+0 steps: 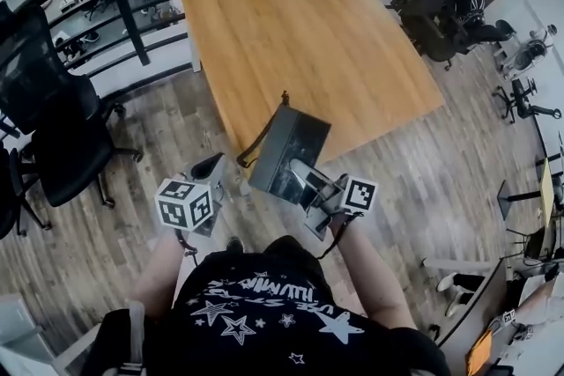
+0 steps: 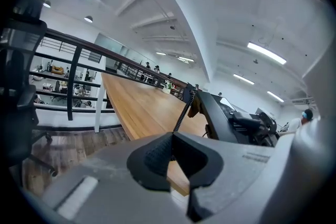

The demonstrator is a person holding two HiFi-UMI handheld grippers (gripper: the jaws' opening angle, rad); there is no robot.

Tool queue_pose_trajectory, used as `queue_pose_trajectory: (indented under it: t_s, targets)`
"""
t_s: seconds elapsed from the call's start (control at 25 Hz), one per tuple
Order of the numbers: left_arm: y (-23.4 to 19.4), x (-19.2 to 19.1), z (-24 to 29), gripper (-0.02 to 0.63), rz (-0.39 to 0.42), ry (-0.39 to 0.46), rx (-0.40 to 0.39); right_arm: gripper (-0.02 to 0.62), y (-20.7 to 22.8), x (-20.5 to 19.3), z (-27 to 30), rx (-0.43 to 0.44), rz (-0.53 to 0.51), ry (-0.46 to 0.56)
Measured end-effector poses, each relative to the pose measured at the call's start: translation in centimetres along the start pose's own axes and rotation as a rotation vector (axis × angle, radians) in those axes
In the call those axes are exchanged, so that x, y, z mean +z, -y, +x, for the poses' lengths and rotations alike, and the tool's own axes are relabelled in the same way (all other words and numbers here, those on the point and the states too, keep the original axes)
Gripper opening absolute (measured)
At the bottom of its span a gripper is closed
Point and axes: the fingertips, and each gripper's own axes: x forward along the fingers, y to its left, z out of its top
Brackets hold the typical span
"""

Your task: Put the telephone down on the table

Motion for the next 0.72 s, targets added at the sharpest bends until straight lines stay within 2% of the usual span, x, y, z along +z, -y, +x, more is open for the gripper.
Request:
queue_pose_trajectory:
  t_s: [0.24, 0.72]
  targets:
    - [-0.6, 1.1, 2.4, 0.002, -0.001, -0.012, 0.026, 0.164, 0.9, 2.7, 1.9, 0.044, -0.014, -0.055]
    - [-2.7, 7.8, 8.0, 0.002, -0.069, 0.052, 0.221, 0.164, 4.1, 13.9, 7.2, 0.12, -0.009, -0.222]
